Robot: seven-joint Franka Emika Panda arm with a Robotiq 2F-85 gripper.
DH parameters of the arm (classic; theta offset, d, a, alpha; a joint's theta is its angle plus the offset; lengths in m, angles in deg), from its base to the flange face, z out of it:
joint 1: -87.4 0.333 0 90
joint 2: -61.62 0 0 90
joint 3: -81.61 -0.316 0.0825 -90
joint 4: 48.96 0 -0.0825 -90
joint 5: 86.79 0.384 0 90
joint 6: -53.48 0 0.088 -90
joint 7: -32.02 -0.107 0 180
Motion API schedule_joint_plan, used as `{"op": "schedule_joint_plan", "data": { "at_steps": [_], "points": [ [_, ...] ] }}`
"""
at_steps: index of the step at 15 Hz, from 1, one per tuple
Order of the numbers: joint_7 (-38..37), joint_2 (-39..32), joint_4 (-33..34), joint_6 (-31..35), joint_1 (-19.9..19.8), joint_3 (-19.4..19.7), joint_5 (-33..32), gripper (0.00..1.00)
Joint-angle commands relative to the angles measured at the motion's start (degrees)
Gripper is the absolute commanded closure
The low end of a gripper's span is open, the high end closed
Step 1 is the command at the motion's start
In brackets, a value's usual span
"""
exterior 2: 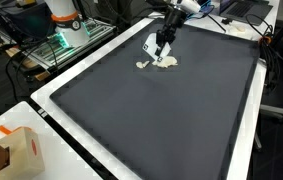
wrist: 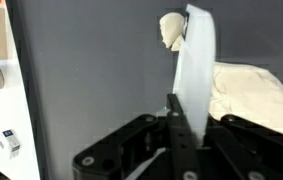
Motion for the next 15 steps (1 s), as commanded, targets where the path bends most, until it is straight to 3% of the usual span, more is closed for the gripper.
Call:
{"op": "schedule_joint_plan", "data": {
  "at_steps": [1,15],
  "points": [
    [-0.12,-0.57,0.54,-0.86,1.14,0.75,-2.32,0.99],
    [3.25,2.35,-2.62,0.89,0.47,-0.55,-0.87,0.99]
  ]
}}
